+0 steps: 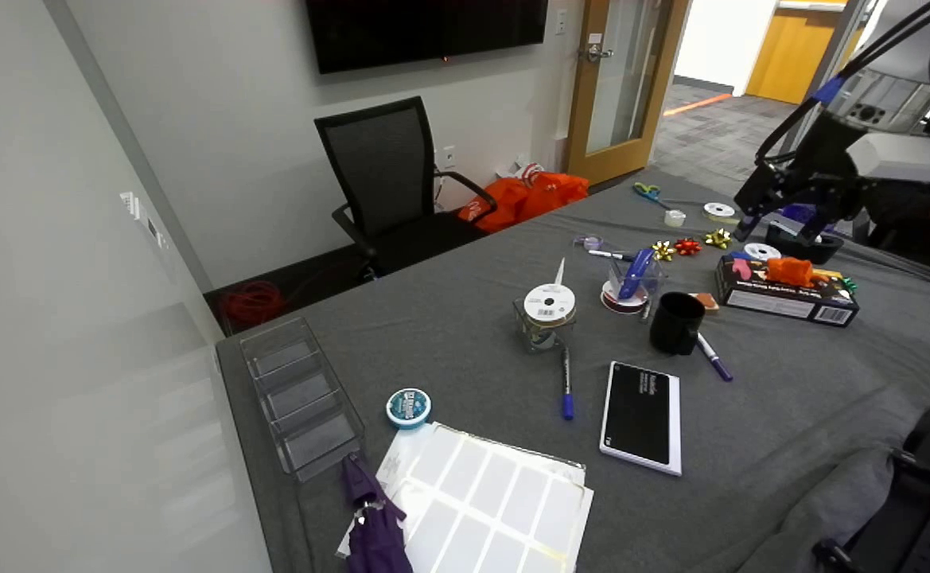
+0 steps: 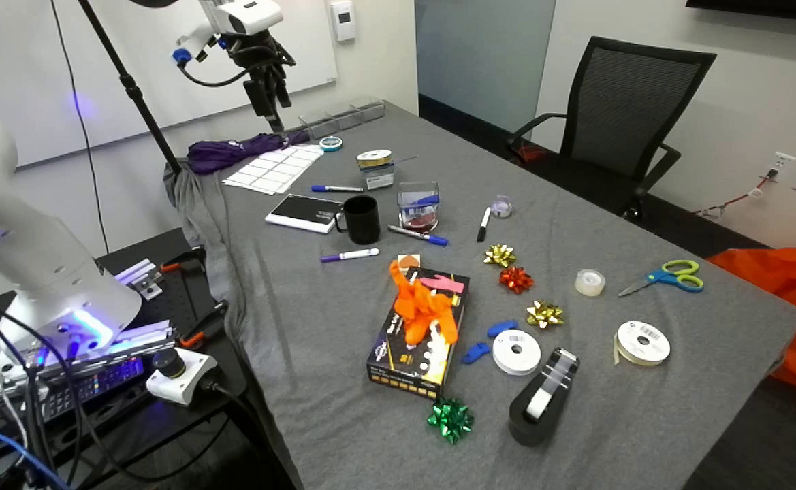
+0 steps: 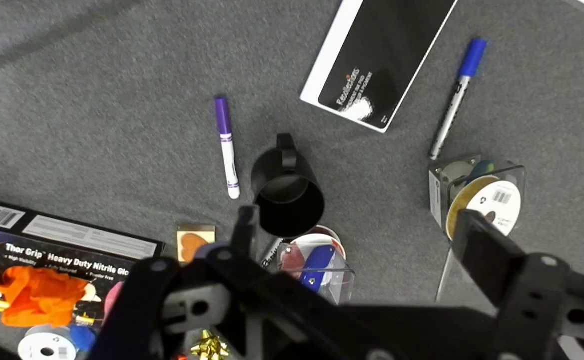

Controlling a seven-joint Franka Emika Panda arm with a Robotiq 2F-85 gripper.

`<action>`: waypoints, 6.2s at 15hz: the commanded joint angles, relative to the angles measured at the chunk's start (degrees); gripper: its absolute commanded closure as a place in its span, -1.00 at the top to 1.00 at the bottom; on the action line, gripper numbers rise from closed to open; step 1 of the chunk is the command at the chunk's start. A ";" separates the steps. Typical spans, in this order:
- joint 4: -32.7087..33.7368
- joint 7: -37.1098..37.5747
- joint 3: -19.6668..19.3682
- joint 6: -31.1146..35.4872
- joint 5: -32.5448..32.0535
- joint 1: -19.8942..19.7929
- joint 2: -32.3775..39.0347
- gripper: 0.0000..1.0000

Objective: Put the black cup on the black object on the left

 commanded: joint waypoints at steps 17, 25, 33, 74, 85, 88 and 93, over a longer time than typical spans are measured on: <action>3.27 -1.65 -5.13 24.50 -1.00 1.64 32.04 1.00; 7.11 -3.09 -6.10 33.31 2.43 4.42 42.12 1.00; 8.24 -2.18 -14.12 35.93 -3.07 10.41 46.46 1.00; -7.50 6.84 -6.96 21.85 -4.22 9.40 17.83 -0.92; -15.53 8.28 -0.42 31.14 9.09 11.33 19.74 -0.92; -15.62 9.04 -0.05 29.85 7.70 10.69 20.09 -0.68; -15.55 10.14 0.52 30.78 8.19 11.22 20.68 -0.92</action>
